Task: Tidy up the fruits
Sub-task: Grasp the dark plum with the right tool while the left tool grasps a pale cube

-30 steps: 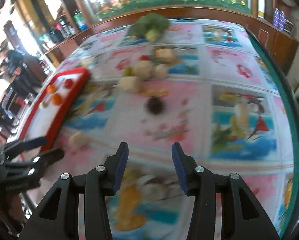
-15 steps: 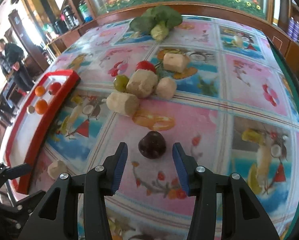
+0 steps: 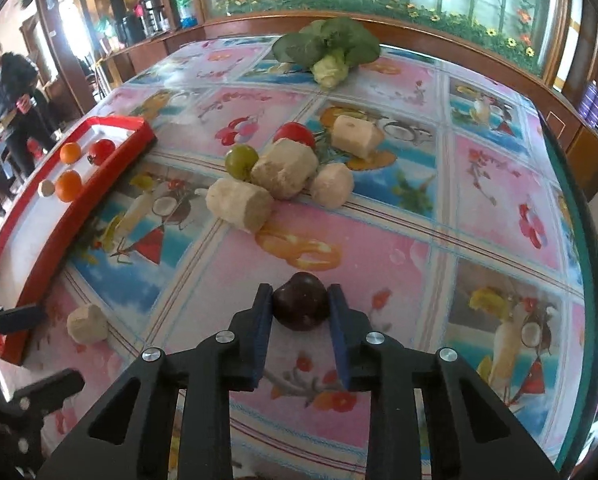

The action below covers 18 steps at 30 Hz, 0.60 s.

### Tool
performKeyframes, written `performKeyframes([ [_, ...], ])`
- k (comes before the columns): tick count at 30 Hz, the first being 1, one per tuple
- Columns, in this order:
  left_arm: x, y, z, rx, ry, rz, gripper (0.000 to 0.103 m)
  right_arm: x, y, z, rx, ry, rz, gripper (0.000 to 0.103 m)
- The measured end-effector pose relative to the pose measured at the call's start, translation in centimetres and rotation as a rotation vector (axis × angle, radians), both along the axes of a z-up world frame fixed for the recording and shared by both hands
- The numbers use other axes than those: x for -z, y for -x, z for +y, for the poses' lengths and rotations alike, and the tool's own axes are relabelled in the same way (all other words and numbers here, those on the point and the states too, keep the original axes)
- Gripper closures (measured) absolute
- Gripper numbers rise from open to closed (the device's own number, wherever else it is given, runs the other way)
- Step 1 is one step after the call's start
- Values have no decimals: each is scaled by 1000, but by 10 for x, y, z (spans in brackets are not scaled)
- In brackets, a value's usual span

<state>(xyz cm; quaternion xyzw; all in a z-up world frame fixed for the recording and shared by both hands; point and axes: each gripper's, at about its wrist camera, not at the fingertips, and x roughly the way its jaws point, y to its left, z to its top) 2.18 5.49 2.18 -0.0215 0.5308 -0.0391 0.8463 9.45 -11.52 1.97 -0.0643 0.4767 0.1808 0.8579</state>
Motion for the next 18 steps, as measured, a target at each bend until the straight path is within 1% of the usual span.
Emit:
performKeyframes([
  [3, 6, -7, -1, 0, 6, 15, 28, -3, 7, -8, 9, -24, 5, 76],
  [6, 8, -13, -4, 5, 3, 6, 28, -5, 14, -16, 18, -38, 13, 76],
  [8, 8, -15, -7, 12, -15, -16, 40, -6, 20, -21, 27, -46, 18, 76],
  [9, 8, -15, -8, 15, -30, -26, 43, -6, 22, -23, 29, -50, 21, 76],
  [10, 8, -15, -9, 21, -41, -36, 48, -7, 24, -25, 32, -56, 24, 76],
  [11, 8, -14, -9, 23, -50, -46, 60, -7, 27, -27, 37, -59, 25, 76],
  [13, 7, -14, -8, 34, -50, -59, 76, -8, 31, -30, 45, -65, 28, 76],
  [18, 3, -11, -6, 38, 25, -36, 76, -13, 42, -37, 69, -84, 18, 76],
])
